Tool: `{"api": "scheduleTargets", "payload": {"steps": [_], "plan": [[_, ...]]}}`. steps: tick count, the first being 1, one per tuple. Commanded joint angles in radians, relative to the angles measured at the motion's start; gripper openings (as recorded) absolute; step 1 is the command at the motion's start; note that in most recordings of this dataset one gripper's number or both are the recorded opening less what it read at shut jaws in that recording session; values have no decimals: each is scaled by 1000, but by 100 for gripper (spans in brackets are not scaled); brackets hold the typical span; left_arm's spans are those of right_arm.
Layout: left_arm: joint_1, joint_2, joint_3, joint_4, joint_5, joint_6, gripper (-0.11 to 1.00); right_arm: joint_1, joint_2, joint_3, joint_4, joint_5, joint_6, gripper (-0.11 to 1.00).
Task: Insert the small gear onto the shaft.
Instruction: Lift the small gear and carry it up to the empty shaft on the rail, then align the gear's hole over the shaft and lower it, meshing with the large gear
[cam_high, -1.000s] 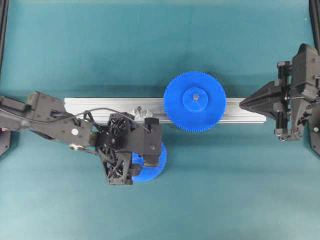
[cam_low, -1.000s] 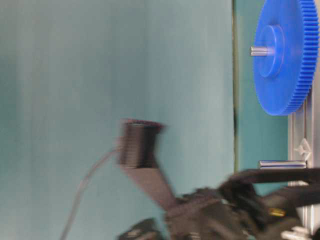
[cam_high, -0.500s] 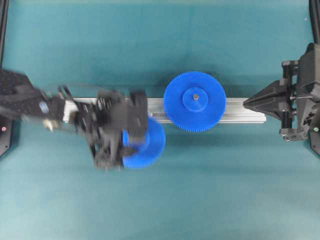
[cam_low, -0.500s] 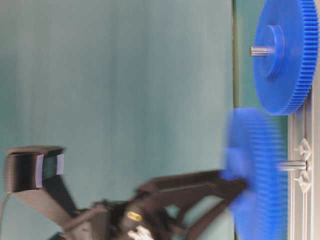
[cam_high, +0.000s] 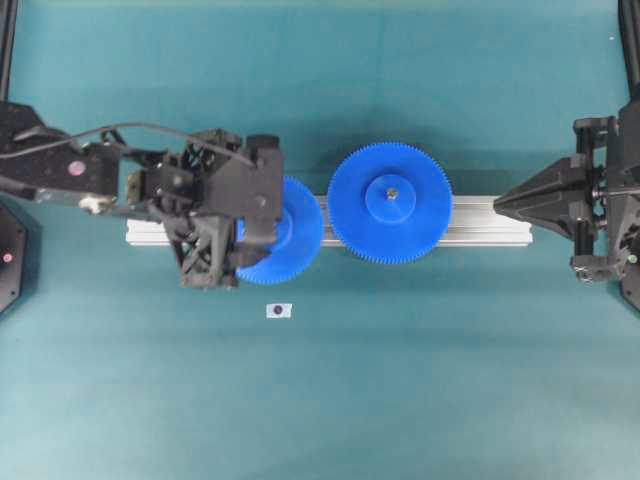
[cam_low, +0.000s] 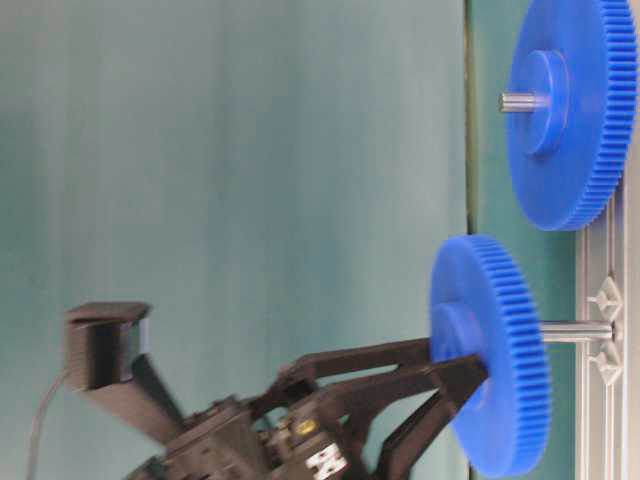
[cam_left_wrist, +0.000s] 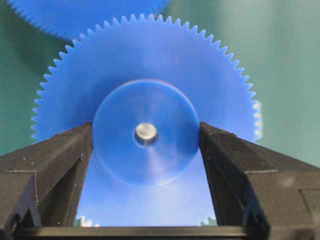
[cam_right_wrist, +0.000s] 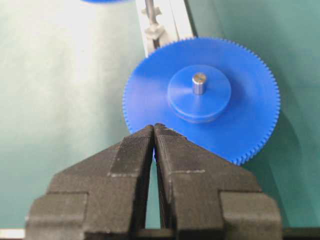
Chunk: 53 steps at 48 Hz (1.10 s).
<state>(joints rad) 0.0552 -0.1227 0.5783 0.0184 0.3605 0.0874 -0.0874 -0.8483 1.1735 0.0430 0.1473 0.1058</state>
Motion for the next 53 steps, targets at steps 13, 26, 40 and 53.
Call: {"api": "scheduleTargets", "payload": {"steps": [13, 26, 40, 53], "plan": [[11, 58, 0, 3, -86, 0, 72, 9, -2, -11, 0, 20, 9, 13], [35, 43, 12, 3, -72, 2, 72, 11, -15, -9, 0, 23, 9, 13], [55, 12, 54, 3, -43, 3, 72, 11, -15, -11, 2, 29, 11, 13], [63, 14, 63, 3, -38, 5, 72, 11, -15, -9, 0, 29, 23, 13]]}}
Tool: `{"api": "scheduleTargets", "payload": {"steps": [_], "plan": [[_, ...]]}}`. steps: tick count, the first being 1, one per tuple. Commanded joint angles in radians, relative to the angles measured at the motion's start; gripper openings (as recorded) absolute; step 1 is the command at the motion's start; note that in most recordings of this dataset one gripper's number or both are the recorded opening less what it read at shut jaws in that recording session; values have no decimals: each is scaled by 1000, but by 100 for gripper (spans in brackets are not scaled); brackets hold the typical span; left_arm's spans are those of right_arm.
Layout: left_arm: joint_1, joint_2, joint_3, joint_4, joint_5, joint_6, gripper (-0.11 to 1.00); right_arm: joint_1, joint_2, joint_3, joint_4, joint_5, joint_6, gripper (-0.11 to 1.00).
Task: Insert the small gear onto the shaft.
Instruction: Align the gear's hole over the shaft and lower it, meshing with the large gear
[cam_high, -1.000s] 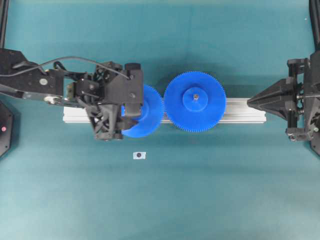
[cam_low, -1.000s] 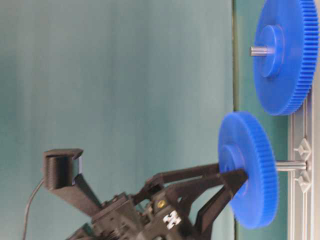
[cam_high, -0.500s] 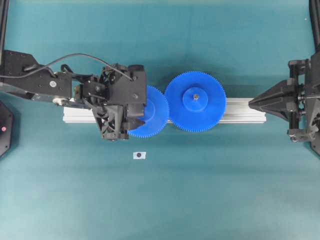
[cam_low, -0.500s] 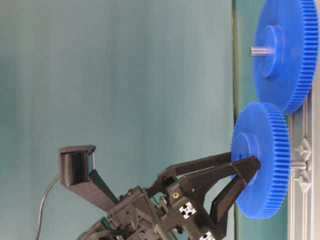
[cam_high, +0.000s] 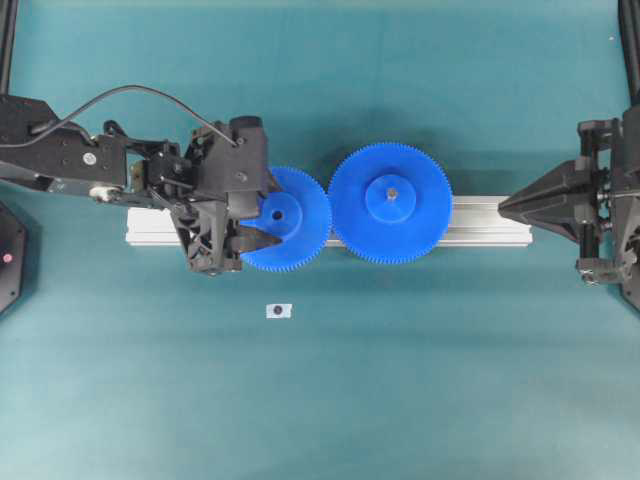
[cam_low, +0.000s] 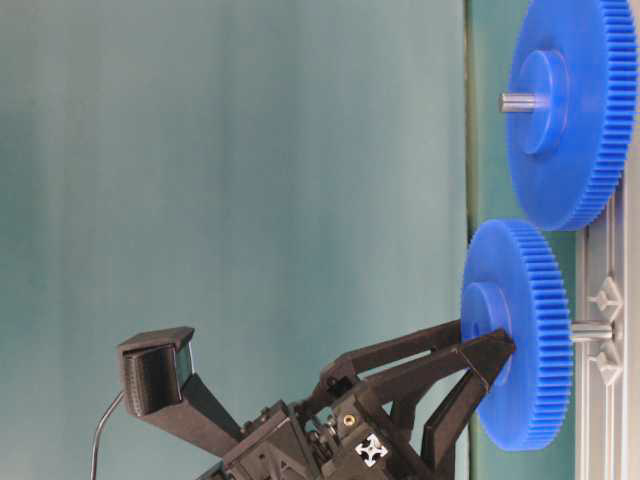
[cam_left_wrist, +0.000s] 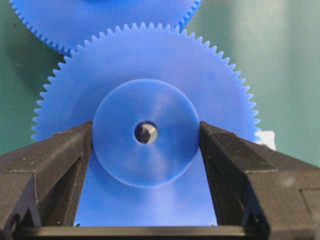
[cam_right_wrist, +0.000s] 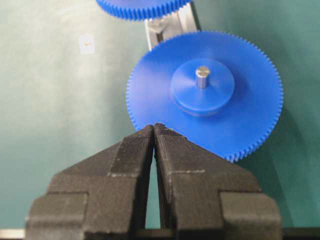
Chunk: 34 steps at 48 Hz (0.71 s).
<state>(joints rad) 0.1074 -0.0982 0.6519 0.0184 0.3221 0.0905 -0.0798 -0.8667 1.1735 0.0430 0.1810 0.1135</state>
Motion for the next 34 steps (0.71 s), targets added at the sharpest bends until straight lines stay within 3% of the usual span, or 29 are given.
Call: {"api": "scheduleTargets", "payload": {"steps": [1, 34], "plan": [[15, -11, -11, 3, 2, 2, 72, 2, 3, -9, 2, -5, 18, 13], [29, 5, -72, 3, 5, -2, 72, 3, 3, -8, 0, -5, 26, 13]]}}
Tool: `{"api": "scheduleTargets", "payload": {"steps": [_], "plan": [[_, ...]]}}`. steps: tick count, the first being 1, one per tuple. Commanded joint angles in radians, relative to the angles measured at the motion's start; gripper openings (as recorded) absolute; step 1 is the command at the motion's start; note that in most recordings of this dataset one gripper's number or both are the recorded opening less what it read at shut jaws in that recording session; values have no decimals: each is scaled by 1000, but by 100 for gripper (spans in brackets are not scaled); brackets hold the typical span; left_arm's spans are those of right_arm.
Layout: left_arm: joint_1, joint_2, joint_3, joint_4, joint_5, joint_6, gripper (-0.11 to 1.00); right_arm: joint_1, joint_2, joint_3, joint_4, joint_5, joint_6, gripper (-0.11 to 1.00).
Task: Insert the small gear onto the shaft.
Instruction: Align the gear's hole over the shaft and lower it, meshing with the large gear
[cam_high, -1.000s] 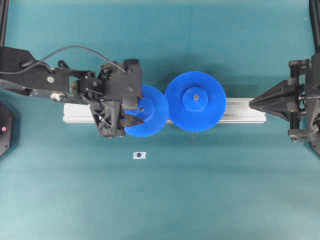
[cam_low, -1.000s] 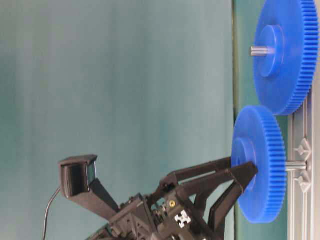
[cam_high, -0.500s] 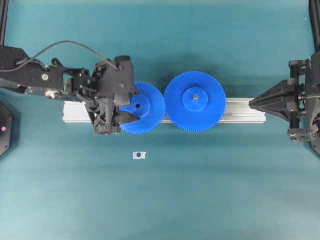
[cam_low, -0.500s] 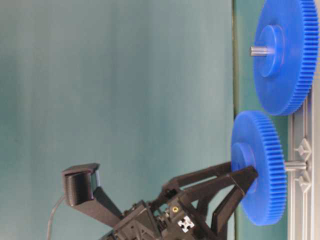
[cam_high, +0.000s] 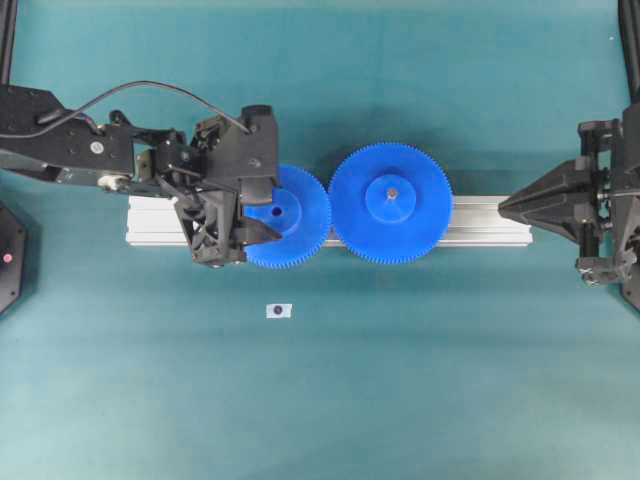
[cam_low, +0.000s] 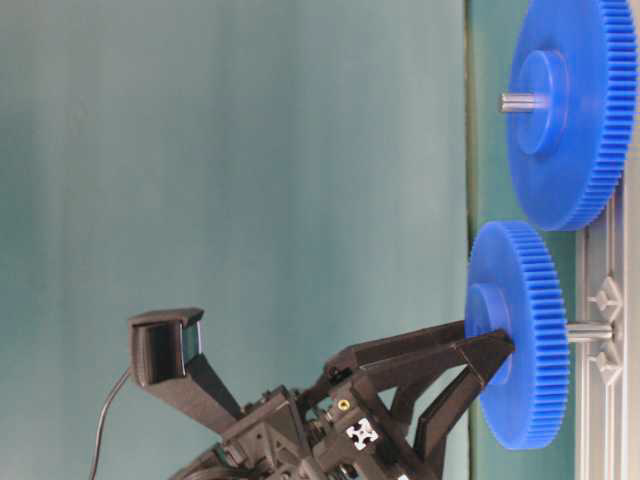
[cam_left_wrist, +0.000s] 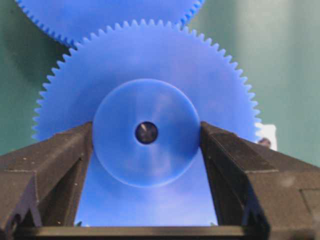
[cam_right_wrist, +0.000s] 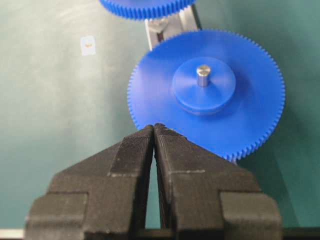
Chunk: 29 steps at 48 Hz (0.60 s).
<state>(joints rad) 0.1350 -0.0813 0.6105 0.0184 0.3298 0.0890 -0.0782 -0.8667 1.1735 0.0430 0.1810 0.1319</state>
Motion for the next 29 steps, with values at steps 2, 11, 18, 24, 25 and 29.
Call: {"api": "scheduleTargets", "payload": {"steps": [2, 11, 18, 24, 25, 29], "plan": [[-5, -12, -32, 3, -3, 2, 72, 2, 3, -8, 0, -5, 8, 13], [-8, -11, -28, 3, -5, -9, 90, 2, 2, -8, 0, -5, 8, 13], [-11, -11, -40, 3, -6, -12, 91, 2, 3, -6, 0, -6, 8, 13], [-11, -14, -41, 3, -3, -11, 91, 0, 2, -6, 0, -5, 8, 13], [-11, -15, -40, 3, -3, -11, 91, 0, 2, -6, 0, -5, 8, 13], [-11, -18, -32, 3, 5, -11, 91, 2, 0, -6, 0, -6, 8, 13]]}}
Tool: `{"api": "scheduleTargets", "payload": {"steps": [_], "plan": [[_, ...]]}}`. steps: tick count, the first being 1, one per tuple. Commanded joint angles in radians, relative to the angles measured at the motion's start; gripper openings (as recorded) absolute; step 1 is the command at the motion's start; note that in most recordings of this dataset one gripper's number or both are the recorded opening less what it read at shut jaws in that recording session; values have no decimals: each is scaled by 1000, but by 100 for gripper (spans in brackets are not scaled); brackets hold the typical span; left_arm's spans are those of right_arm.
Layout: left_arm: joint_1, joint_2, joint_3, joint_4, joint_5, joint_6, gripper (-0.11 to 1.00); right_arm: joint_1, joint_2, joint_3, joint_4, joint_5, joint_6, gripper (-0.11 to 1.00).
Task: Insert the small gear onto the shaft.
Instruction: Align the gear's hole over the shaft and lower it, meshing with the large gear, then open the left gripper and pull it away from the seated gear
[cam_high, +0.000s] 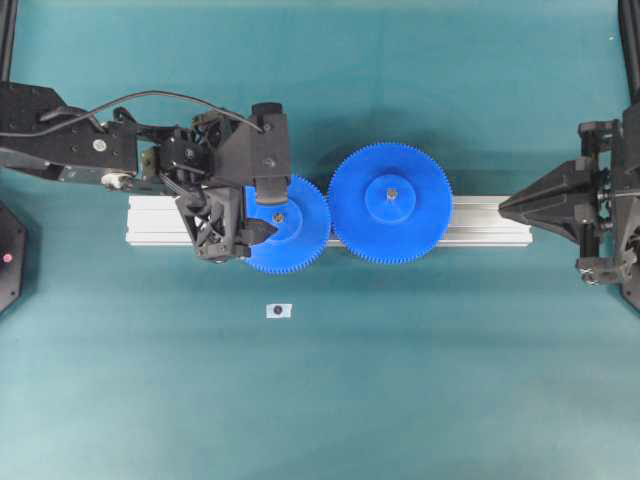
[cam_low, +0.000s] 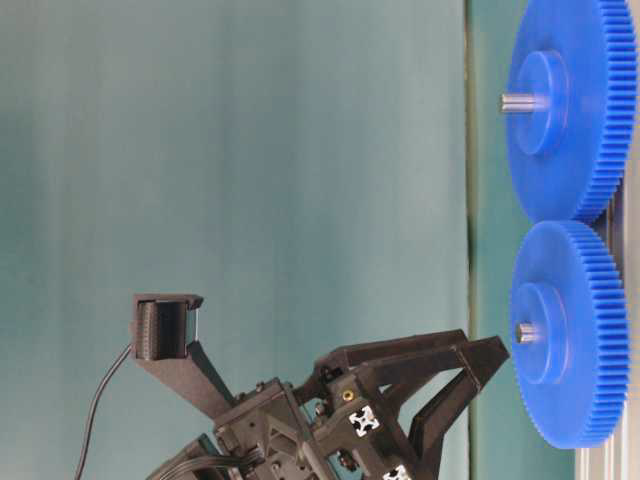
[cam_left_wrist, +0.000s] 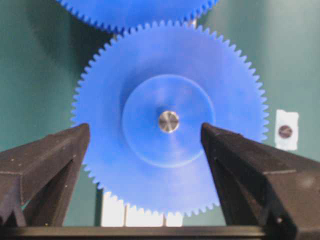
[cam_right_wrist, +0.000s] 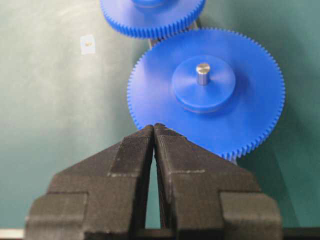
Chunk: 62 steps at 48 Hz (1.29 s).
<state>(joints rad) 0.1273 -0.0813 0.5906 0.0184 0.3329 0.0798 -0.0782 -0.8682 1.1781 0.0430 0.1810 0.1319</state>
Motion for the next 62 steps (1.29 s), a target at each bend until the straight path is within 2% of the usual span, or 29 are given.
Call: {"api": "scheduleTargets", "payload": {"steps": [1, 14, 28, 41, 53, 62], "plan": [[-3, -21, -9, 3, 5, -2, 91, 2, 2, -11, 2, -5, 8, 13], [-3, -87, 87, 3, 77, -21, 91, 0, -9, -9, 2, -5, 9, 13], [-17, -91, 173, 3, -12, -94, 91, 0, -17, -8, 2, -5, 9, 13], [-106, -25, 130, 2, -37, -107, 91, 0, -20, -8, 2, -3, 9, 13], [-213, -6, 31, 3, -32, -241, 91, 2, -21, -8, 2, -3, 9, 13], [-236, -46, 6, 3, 20, -258, 91, 2, -32, -2, 0, 2, 11, 13]]}}
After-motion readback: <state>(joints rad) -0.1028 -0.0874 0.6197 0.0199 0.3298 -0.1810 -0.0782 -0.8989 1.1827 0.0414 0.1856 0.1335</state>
